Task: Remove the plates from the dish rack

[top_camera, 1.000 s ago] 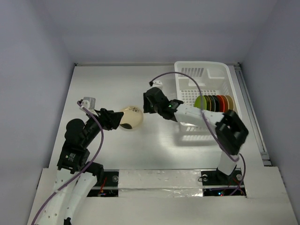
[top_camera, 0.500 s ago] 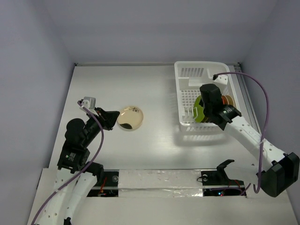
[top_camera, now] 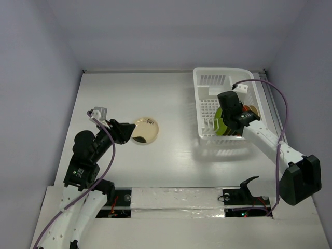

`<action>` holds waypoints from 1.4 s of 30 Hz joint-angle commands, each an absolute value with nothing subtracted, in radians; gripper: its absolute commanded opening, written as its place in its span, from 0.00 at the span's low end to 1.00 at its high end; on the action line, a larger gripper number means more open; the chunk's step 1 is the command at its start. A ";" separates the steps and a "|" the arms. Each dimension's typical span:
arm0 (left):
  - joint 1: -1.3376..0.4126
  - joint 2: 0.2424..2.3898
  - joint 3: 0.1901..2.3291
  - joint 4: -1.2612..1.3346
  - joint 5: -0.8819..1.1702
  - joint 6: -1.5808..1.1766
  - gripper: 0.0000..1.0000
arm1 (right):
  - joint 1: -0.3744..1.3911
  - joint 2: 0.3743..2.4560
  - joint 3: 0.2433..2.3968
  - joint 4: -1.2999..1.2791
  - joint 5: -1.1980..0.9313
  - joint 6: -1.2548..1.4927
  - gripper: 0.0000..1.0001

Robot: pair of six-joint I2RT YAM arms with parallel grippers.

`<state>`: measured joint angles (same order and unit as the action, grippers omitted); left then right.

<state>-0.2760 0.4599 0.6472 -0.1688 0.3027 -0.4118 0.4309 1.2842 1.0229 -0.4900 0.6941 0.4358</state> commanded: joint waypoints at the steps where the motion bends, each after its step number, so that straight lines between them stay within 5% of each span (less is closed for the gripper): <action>1: -0.282 0.463 0.652 -0.129 0.308 -0.411 0.33 | 0.422 1.325 1.072 -0.488 0.667 0.413 0.30; 12: -0.282 0.442 0.652 -0.126 0.311 -0.413 0.34 | 0.422 1.407 1.120 -0.517 0.649 0.403 0.27; 16: -0.291 0.427 0.650 -0.124 0.313 -0.413 0.34 | 0.422 1.436 1.147 -0.571 0.684 0.397 0.14; 28: -0.341 0.373 0.650 -0.118 0.307 -0.416 0.40 | 0.431 1.457 1.292 -0.742 0.796 0.272 0.00; 42: -0.360 0.364 0.650 -0.120 0.301 -0.416 0.43 | 0.489 1.508 1.321 -0.746 0.844 0.158 0.00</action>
